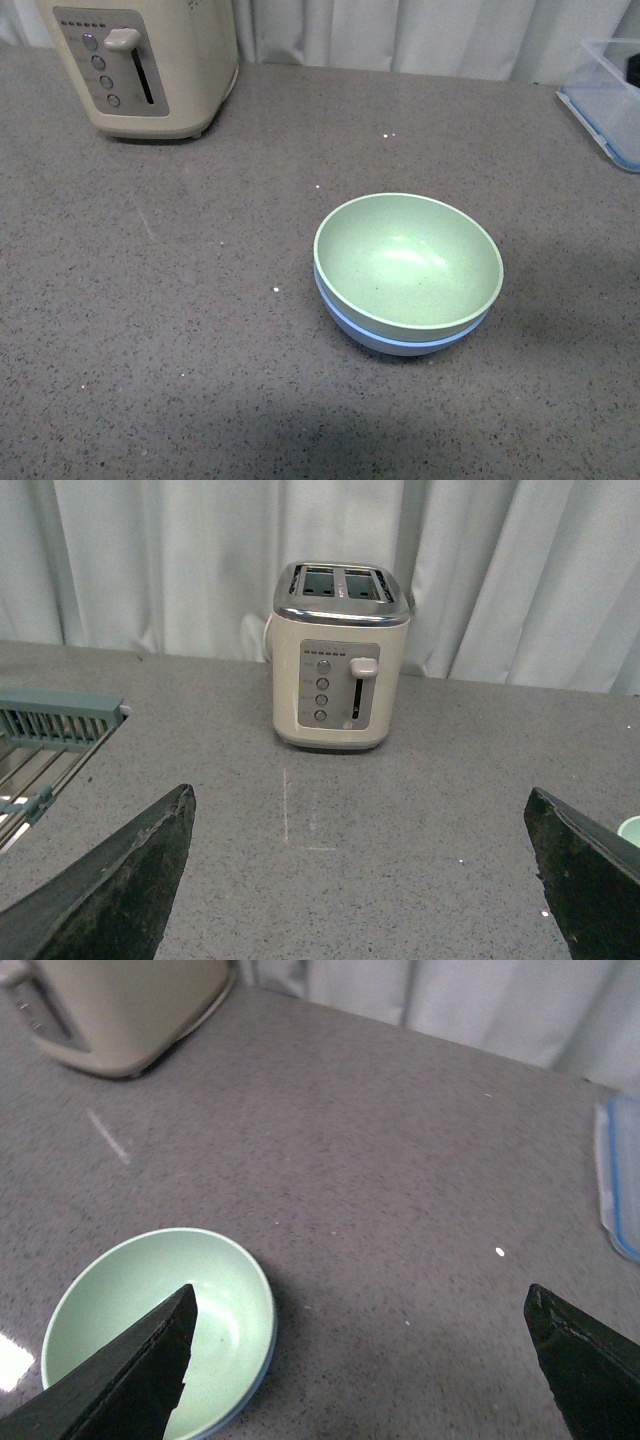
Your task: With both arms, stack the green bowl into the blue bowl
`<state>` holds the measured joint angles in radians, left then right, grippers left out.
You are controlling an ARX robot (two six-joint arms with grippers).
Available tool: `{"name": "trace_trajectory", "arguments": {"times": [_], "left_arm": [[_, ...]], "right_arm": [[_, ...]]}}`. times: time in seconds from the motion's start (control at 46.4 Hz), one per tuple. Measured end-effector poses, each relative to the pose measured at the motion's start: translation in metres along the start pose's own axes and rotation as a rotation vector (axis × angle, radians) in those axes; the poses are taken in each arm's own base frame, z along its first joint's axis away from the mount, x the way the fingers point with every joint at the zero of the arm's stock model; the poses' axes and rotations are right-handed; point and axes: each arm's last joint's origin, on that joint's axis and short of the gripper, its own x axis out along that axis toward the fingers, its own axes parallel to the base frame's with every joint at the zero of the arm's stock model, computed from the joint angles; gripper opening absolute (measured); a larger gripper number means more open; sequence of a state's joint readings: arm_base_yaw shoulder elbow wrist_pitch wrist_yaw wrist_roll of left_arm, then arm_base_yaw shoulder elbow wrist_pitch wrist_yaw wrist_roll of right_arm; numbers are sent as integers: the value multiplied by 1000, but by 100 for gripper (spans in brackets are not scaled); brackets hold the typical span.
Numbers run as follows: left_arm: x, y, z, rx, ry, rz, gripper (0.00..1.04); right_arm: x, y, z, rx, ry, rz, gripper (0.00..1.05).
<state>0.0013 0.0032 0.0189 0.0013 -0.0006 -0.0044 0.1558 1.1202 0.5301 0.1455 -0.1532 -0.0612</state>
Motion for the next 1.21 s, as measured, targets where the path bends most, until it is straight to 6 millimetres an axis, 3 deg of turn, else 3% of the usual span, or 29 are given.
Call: {"name": "trace_trajectory", "arguments": {"times": [0.086, 0.151, 0.323, 0.689, 1.012, 1.206], "left_arm": [[0, 0, 0, 0, 0, 0, 98], [0, 0, 0, 0, 0, 0, 98], [0, 0, 0, 0, 0, 0, 98], [0, 0, 0, 0, 1, 0, 98], [0, 0, 0, 0, 1, 0, 98], [0, 0, 0, 0, 1, 0, 98]], "right_arm": [[-15, -1, -14, 81, -33, -170, 96], [-19, -3, -25, 84, -162, -285, 87], [-36, -5, -38, 67, -414, -313, 61], [-58, -12, -65, 61, -423, -300, 2], [-70, -9, -86, 60, -436, -317, 1], [-77, -7, -87, 60, -438, -316, 1]]}}
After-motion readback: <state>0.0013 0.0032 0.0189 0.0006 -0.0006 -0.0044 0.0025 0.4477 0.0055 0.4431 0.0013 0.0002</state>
